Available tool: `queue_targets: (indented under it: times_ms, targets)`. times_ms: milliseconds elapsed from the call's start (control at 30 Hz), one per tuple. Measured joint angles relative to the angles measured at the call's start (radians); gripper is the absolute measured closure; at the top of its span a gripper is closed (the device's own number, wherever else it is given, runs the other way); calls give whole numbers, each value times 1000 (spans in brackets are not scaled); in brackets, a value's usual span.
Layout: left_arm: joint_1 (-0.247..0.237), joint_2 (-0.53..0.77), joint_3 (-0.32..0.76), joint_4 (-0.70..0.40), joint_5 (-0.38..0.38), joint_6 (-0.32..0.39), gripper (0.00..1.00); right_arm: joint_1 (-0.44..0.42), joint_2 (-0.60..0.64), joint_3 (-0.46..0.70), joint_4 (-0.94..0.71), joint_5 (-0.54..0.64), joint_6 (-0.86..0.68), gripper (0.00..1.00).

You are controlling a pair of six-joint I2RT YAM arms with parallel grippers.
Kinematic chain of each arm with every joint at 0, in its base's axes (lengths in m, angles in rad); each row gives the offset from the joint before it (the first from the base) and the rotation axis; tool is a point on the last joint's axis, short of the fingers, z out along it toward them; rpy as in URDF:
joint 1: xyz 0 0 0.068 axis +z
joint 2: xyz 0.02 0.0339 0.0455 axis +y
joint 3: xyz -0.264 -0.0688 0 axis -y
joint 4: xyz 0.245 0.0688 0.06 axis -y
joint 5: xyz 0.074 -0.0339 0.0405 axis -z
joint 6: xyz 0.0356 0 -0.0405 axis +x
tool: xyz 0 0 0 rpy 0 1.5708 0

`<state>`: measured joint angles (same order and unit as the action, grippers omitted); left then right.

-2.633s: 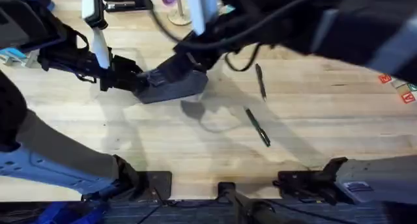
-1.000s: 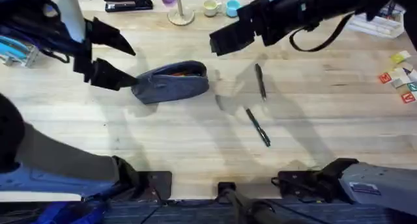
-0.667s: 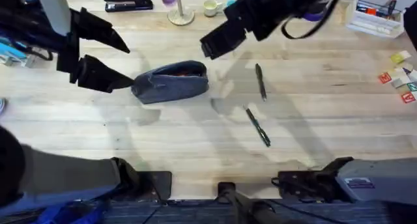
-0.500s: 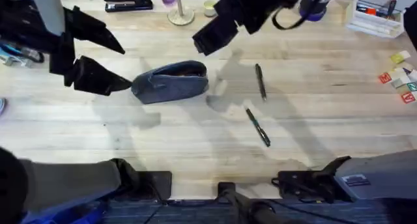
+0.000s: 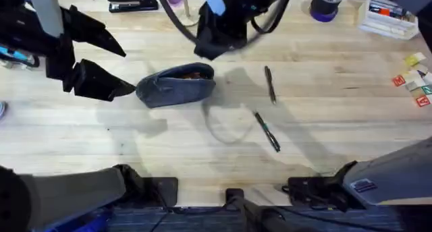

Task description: Unzip the bag, pick up the pens from the table one at a time and place them inside, then zip the bag closed.

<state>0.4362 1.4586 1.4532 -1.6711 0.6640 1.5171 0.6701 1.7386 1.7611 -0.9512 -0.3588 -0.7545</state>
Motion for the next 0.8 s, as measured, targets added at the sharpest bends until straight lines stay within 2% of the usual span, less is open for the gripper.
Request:
queue_targets:
  times_ms: [67,167,267,500,800]
  targets:
    - [0,0,0,3,-1,0,5,1,0,1,9,0,-116,958]
    - [0,0,0,3,-3,0,5,2,0,1,18,0,-268,970]
    - [0,0,0,3,-3,0,5,2,0,2,41,0,-348,972]
    - [0,0,0,3,-3,-1,5,12,58,4,93,0,-422,971]
    - [0,0,0,3,-3,-4,5,70,183,4,97,0,-432,972]
